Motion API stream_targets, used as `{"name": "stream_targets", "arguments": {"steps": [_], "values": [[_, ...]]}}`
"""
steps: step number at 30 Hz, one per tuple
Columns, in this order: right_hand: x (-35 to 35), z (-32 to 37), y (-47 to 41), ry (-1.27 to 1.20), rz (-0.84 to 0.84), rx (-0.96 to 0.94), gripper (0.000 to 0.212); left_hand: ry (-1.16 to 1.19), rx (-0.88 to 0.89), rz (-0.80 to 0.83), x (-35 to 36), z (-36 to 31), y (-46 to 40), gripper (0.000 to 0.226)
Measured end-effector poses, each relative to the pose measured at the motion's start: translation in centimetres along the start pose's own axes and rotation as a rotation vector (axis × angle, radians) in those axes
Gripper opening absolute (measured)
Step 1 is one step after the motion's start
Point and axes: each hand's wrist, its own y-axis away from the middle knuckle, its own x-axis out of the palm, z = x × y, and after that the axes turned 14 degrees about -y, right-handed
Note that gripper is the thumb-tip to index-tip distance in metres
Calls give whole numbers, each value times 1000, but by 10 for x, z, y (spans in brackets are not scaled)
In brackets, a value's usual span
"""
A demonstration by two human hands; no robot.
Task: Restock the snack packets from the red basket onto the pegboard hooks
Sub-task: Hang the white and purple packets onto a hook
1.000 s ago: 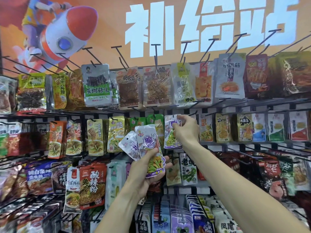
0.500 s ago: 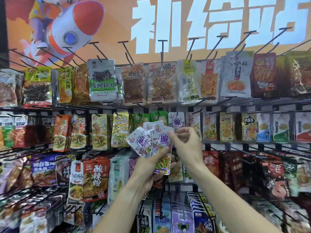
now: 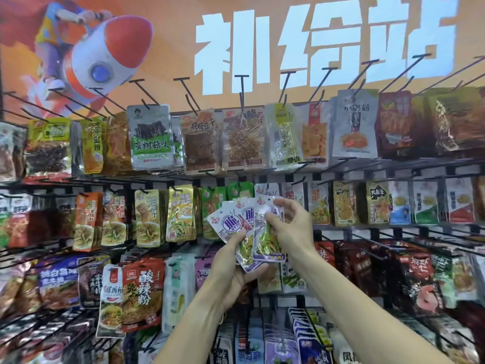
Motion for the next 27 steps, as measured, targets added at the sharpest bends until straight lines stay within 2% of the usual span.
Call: {"name": "stream_targets", "arguments": {"steps": [14,20,25,27], "values": [[13,16,-51,238,-36,-52,43,-49,37,-53,-22,-4,0,39],[24,9,-69,379,-51,12,47,-29,42,-109,-21,-6,-3,42],[26,-5,-72,570,-13,-31,43,-49,79,-165,-18,-4,-9,43],[21,-5,-55,536,-57,-63,36,-61,96,-151,-19,1,-10,35]]}}
